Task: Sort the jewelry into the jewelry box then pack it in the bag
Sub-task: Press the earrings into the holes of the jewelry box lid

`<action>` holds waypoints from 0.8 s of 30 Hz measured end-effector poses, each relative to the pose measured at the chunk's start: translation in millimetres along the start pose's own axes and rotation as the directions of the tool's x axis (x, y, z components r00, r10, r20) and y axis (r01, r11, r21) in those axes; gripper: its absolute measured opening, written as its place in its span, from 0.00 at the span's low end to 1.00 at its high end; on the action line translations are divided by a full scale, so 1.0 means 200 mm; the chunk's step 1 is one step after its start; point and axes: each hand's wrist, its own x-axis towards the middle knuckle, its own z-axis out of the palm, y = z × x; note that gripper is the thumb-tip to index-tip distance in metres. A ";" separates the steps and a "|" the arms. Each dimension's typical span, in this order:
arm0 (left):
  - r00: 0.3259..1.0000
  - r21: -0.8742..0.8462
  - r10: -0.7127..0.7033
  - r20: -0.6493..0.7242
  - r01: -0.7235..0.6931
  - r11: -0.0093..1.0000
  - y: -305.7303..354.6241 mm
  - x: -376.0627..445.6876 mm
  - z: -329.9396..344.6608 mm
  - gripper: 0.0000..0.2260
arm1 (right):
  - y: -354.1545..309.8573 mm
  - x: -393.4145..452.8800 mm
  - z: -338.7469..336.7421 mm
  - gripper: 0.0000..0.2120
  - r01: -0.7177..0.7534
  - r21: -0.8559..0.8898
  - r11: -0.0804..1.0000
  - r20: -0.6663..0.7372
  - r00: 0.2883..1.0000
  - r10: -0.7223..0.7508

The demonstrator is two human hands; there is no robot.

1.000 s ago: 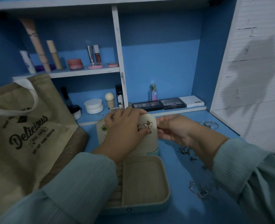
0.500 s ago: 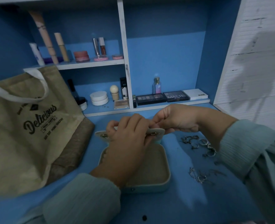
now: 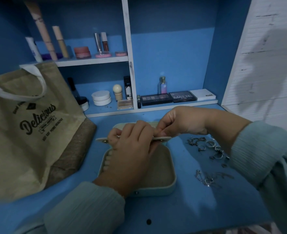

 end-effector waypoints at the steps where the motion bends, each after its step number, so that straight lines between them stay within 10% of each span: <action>1: 1.000 0.002 0.001 0.002 -0.001 1.000 0.00 0.00 0.00 0.06 | 0.00 0.00 0.00 0.05 0.001 -0.011 1.000 0.000 1.000 -0.001; 24: 0.995 -0.122 -0.069 0.069 0.077 0.990 -0.05 0.10 0.05 0.07 | -0.02 0.02 -0.02 0.07 0.002 0.082 0.997 -0.047 0.999 0.002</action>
